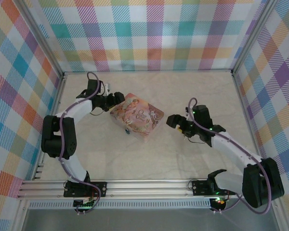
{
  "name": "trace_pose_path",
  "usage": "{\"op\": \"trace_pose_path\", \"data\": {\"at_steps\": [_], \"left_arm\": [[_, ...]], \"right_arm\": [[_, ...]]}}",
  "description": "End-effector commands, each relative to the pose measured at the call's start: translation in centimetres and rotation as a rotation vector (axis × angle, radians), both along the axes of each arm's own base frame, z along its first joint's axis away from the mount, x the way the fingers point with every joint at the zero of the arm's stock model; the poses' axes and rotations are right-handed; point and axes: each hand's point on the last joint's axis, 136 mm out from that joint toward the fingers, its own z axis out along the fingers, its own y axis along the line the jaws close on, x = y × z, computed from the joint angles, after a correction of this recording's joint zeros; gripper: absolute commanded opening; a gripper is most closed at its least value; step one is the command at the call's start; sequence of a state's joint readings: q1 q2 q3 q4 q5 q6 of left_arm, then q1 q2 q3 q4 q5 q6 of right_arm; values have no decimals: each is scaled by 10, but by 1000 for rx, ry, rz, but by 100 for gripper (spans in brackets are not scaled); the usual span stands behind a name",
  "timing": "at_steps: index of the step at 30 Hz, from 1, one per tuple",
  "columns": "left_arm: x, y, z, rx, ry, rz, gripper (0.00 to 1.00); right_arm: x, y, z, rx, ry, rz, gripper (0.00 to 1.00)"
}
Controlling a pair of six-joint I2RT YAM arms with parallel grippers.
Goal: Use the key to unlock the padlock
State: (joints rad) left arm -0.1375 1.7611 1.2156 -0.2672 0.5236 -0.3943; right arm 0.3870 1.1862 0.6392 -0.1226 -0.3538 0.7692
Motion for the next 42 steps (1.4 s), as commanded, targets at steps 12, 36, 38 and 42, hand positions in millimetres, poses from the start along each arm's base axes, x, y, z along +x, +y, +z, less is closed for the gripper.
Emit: {"op": "trace_pose_path", "data": {"at_steps": [12,36,38,42], "left_arm": [[-68,-43,-4,-19,32,-106,72],[-41,-103,-12,31,-5,-76,73],[-42,-101,-15,42,2,-70,75],[-44,-93,-16,69,7,-35,80]], "right_arm": [[41,63,-17,62,94,100,83],[132,62,-41,-120,112,117,78],[134,59,-42,-134,109,109,81],[137,52,-39,-149,101,97,83]]}}
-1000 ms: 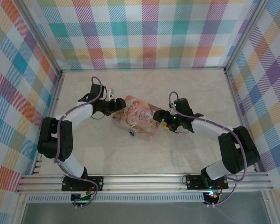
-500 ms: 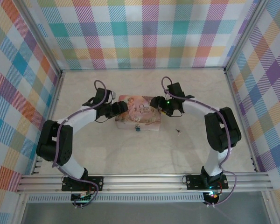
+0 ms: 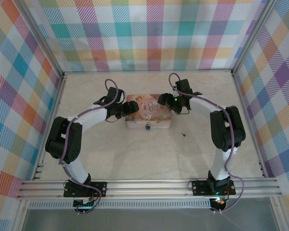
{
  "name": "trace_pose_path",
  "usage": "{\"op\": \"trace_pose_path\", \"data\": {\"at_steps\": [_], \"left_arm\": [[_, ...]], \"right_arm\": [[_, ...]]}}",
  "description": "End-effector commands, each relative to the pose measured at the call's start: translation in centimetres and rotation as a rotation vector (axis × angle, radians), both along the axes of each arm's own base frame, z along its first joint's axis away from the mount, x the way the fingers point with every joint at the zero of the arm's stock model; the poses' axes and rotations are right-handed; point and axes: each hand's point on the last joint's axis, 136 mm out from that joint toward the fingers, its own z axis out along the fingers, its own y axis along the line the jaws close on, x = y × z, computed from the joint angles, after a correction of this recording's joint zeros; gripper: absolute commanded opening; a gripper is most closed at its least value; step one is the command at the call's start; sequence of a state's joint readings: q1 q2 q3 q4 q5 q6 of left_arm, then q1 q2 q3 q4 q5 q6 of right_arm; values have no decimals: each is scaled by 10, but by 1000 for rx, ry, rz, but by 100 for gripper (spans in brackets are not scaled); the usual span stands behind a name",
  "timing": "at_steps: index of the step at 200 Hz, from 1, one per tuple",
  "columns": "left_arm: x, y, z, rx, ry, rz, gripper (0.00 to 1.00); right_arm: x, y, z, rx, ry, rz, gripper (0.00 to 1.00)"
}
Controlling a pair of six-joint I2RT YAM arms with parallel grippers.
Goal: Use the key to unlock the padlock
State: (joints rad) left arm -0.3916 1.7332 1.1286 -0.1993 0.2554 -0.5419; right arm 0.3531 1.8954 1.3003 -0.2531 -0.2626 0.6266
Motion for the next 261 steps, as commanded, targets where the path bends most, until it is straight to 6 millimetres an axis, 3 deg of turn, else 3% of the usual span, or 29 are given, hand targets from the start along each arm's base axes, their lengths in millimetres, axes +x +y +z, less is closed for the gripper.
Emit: {"op": "trace_pose_path", "data": {"at_steps": [1,67,95,116,150,191,226,261], "left_arm": [[-11,-23,9,-48,-7,-40,81],[-15,25,23,52,-43,93,91],[-17,31,37,55,-73,92,92],[-30,34,41,51,-54,83,90],[-58,24,51,-5,-56,13,84],[-106,-7,40,-31,-34,-88,78],[-131,-37,30,-68,-32,-129,77],[-140,-57,28,-66,-28,-171,78]], "right_arm": [[-16,19,1,39,49,85,84],[-20,-25,15,-57,31,12,85],[-29,-49,23,-147,10,-27,85],[-42,-67,28,-200,13,-53,85],[-78,-93,25,-280,42,-66,80],[-121,-106,-4,-317,137,-38,68],[-142,-112,-30,-345,212,-22,57],[-151,-116,-48,-368,264,-19,49]]}}
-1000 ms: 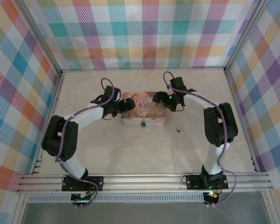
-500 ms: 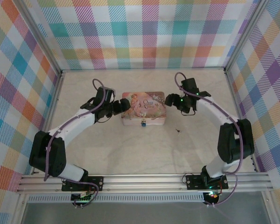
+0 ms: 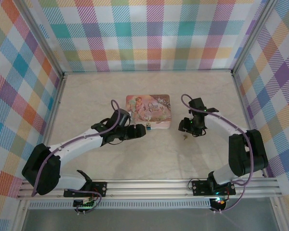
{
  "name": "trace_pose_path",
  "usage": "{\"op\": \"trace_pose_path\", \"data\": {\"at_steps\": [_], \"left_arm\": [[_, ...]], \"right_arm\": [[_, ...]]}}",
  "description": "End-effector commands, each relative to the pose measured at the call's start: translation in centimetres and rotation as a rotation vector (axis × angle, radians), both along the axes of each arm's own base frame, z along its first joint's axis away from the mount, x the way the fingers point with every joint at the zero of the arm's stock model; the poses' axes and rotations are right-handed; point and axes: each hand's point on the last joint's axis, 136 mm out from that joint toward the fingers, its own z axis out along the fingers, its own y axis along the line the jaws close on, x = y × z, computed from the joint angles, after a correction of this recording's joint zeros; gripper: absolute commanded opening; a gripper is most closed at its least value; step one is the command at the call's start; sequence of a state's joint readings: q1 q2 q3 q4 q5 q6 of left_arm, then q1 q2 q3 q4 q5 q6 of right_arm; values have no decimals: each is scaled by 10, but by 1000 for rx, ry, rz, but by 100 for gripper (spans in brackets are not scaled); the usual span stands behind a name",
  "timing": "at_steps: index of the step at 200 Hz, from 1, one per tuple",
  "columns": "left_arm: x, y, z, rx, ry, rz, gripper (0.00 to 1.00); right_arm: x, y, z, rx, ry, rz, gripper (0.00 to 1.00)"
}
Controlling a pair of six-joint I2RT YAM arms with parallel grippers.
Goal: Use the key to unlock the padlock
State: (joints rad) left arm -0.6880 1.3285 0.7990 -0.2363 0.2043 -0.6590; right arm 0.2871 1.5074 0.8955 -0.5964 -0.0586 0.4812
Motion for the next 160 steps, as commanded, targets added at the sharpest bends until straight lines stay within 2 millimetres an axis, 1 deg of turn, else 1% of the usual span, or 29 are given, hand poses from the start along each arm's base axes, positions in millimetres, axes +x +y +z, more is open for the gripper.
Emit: {"op": "trace_pose_path", "data": {"at_steps": [1,51,71,118,160], "left_arm": [[4,-15,10,-34,-34,5,78],[1,-33,-1,-9,-5,-38,78],[0,-37,-3,-7,-2,-48,77],[0,-41,-9,4,10,-54,77],[1,-44,-12,2,17,-55,77]], "right_arm": [[-6,-5,-12,-32,40,7,49],[-10,-10,-31,-66,79,15,48],[-9,-11,-35,-74,86,18,46],[-11,-7,-42,-63,102,29,37],[-14,-7,-49,-80,118,40,25]]}}
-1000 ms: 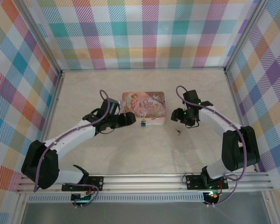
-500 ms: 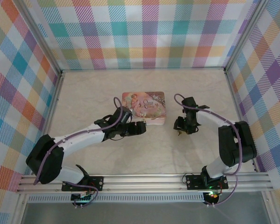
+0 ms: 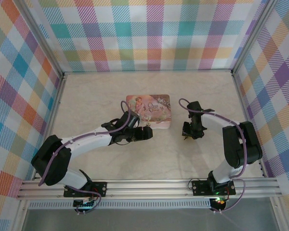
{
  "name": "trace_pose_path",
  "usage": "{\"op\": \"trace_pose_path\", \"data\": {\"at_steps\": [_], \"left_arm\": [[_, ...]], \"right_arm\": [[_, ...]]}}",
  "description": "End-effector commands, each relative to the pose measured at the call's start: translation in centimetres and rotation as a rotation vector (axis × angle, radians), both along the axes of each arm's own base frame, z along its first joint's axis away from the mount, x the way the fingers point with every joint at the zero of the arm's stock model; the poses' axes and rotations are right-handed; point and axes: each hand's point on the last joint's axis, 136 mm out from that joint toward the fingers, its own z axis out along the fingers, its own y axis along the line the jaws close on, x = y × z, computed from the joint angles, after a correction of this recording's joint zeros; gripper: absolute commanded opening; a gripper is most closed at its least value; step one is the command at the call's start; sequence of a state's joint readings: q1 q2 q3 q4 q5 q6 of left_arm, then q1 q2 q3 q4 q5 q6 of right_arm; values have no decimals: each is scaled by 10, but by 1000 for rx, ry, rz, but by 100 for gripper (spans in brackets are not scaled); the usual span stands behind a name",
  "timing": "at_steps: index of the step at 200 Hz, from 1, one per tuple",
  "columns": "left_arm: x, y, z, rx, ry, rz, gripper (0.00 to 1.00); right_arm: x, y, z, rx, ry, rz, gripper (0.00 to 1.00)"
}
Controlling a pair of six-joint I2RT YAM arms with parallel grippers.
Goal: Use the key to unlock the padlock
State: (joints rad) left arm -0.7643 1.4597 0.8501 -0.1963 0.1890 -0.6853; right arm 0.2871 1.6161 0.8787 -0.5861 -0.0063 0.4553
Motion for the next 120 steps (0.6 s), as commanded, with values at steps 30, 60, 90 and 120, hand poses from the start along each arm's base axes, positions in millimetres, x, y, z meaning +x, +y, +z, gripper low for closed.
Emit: {"op": "trace_pose_path", "data": {"at_steps": [30,60,90,120], "left_arm": [[4,-16,6,-27,-9,-15,77],[4,-16,7,-22,-14,-13,77],[5,-15,8,-22,-20,-7,77],[9,-16,15,-36,-39,0,77]], "right_arm": [[-3,6,-13,12,31,29,9],[-3,8,-8,28,8,22,0],[3,9,14,53,-81,15,0],[9,9,47,77,-196,14,0]]}}
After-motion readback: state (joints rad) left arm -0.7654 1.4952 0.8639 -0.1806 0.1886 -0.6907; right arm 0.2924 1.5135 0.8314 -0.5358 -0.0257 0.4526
